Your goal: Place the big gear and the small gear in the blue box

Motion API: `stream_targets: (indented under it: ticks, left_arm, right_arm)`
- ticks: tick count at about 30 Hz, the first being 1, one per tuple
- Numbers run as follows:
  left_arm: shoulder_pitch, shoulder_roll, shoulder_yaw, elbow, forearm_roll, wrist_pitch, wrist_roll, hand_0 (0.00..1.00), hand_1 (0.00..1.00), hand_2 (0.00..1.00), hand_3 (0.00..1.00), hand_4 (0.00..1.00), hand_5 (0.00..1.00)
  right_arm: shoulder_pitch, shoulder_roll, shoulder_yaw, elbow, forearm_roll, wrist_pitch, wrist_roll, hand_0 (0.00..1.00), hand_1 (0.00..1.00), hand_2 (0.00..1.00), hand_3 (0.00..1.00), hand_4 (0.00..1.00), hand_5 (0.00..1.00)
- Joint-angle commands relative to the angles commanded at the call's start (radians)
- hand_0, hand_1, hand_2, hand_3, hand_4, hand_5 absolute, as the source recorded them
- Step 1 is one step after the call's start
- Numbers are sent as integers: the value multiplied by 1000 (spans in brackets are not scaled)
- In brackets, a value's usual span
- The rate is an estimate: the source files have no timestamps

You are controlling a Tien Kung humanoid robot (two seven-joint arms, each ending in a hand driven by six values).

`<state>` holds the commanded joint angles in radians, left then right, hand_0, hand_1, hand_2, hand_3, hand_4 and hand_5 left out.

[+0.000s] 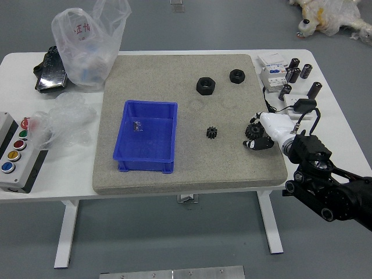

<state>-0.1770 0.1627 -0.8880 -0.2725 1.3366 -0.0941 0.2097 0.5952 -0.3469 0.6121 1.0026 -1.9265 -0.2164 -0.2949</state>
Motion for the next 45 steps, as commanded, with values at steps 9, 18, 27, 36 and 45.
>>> stream_targets:
  ticks: [9,18,27,36,45]
  left_arm:
    - [-2,-1,5,0,-4,1,-2,666,559,530,648,724,360]
    - [2,-1,-9,-1,10,-2,5,666,558,530,648,724,360]
    - [0,-3,-22,-5,31,-12,14,666,559,530,648,726,364]
    - [3,-2,-34,-7,45,-16,21,666,559,531,649,727,368]
    - [0,-4,-34,-8,46,-18,22,666,559,531,649,727,368]
  right_arm:
    - [3,-11,18,59,-8,-49,36,506,474,326,447,299,2]
    - [71,17,-77,242,-30,-60,45,502,469,315,447,284,2]
    - [172,194,-214,276,-55,-61,57,520,517,454,494,285,2]
    - [204,258,-267,197,-25,-58,68,567,791,839,883,471,193]
    - [199,264,-276,192,-9,-53,57,590,836,897,923,724,313]
